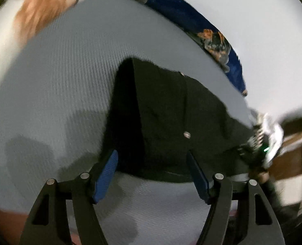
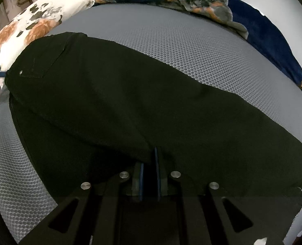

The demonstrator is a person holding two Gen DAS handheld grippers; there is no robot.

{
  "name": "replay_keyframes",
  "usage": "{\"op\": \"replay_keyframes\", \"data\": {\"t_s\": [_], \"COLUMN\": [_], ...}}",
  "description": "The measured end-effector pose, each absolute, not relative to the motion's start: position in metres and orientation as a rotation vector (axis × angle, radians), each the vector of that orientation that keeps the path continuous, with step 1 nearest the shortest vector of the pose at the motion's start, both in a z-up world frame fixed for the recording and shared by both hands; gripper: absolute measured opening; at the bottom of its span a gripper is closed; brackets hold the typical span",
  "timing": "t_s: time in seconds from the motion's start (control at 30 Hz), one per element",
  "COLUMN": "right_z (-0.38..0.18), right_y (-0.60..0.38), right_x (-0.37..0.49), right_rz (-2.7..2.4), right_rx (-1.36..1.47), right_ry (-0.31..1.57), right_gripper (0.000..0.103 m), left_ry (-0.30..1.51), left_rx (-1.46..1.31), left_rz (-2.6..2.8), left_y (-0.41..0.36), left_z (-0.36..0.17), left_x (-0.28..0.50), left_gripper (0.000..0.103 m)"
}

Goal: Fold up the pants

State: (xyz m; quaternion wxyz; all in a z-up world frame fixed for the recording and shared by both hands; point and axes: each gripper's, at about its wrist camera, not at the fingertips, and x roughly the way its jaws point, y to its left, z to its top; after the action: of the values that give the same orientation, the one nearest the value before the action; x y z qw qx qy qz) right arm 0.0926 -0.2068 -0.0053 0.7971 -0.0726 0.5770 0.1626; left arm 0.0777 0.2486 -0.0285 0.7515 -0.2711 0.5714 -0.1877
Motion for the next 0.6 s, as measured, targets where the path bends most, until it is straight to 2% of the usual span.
{"op": "replay_keyframes", "data": {"t_s": [0.23, 0.33, 0.5, 0.6], "right_z": [-0.007, -0.008, -0.006, 0.012], "right_y": [-0.208, -0.209, -0.208, -0.204], "right_x": [0.095, 0.095, 0.093, 0.089], "right_rz": [0.349, 0.349, 0.341, 0.324], "right_rx": [-0.140, -0.137, -0.153, -0.190], "right_ry": [1.233, 1.230, 1.224, 1.184], "right_gripper": [0.008, 0.008, 0.007, 0.007], "left_ry": [1.381, 1.381, 1.323, 1.283], "left_rx": [-0.800, -0.846, -0.829, -0.756], "left_rz": [-0.351, -0.286, -0.272, -0.308], "left_y": [0.223, 0.224, 0.228, 0.226], "left_z": [-0.063, -0.069, -0.061, -0.042], "left_x": [0.074, 0.077, 0.082, 0.095], "left_gripper": [0.066, 0.046, 0.022, 0.020]}}
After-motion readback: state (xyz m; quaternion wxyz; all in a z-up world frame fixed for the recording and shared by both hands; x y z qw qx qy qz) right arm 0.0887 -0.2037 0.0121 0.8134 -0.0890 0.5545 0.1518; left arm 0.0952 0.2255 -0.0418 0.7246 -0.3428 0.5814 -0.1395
